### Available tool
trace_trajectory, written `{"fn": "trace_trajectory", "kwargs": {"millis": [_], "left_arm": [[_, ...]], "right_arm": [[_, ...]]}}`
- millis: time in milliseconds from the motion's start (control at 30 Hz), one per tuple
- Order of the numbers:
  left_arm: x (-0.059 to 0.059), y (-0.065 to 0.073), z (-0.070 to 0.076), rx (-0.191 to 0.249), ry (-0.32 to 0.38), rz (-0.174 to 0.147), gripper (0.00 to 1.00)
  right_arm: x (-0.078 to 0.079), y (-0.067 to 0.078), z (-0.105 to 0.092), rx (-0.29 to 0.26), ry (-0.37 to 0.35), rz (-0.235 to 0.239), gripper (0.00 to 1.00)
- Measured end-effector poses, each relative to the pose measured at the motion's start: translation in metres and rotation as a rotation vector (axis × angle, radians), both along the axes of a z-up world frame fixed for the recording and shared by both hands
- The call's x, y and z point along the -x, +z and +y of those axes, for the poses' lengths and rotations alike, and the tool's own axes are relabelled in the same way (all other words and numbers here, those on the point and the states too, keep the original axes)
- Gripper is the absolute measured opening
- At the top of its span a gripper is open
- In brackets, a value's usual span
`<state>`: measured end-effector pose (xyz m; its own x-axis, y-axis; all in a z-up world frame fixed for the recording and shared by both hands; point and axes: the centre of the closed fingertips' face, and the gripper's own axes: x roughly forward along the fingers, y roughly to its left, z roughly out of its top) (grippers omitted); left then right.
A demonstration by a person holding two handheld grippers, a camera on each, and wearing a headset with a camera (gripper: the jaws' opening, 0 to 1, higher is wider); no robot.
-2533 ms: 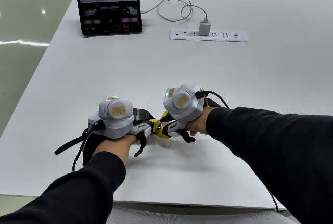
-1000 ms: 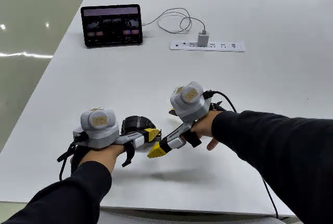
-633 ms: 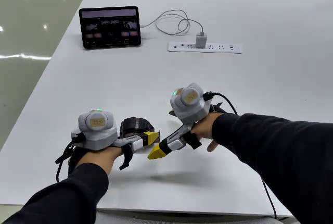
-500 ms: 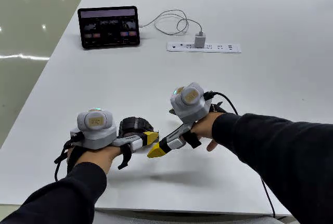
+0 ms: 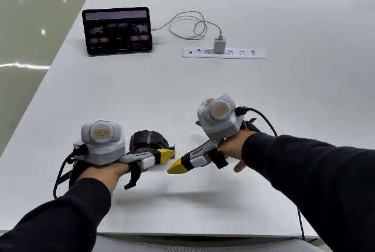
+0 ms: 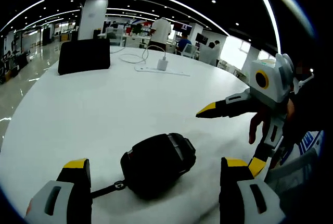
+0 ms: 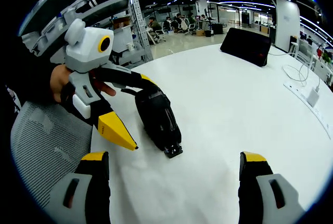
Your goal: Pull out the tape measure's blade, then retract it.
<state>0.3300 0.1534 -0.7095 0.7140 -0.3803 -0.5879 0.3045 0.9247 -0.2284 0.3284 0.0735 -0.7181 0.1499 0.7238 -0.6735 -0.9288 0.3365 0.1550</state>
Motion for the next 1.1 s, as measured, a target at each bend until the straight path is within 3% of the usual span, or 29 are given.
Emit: {"fn": "trace_trajectory", "kwargs": {"millis": [267,500,667,767,933,1000,1100], "left_arm": [[0.001,0.002,0.001,-0.018,-0.048,-0.015,1.00],[0.005,0.003,0.001,-0.028,-0.082,-0.005,1.00],[0.006,0.007,0.002,-0.016,-0.102,-0.001,1.00],[0.010,0.003,0.002,-0.037,-0.141,0.014,1.00],[0.014,0.007,0.002,-0.018,-0.172,0.003,1.00],[0.016,0.007,0.002,-0.008,-0.175,0.014,1.00],[0.020,0.009,0.002,-0.024,-0.201,0.005,1.00]], "right_arm": [[-0.001,0.001,-0.013,-0.015,-0.048,0.009,1.00],[0.003,0.003,-0.024,-0.029,-0.078,0.003,1.00],[0.001,0.004,-0.039,-0.036,-0.109,-0.002,1.00],[0.000,0.003,-0.048,-0.027,-0.133,-0.008,1.00],[0.001,0.004,-0.062,-0.036,-0.161,-0.013,1.00],[0.000,0.005,-0.068,-0.035,-0.171,-0.018,1.00],[-0.002,0.010,-0.078,-0.061,-0.205,-0.025,1.00]]}}
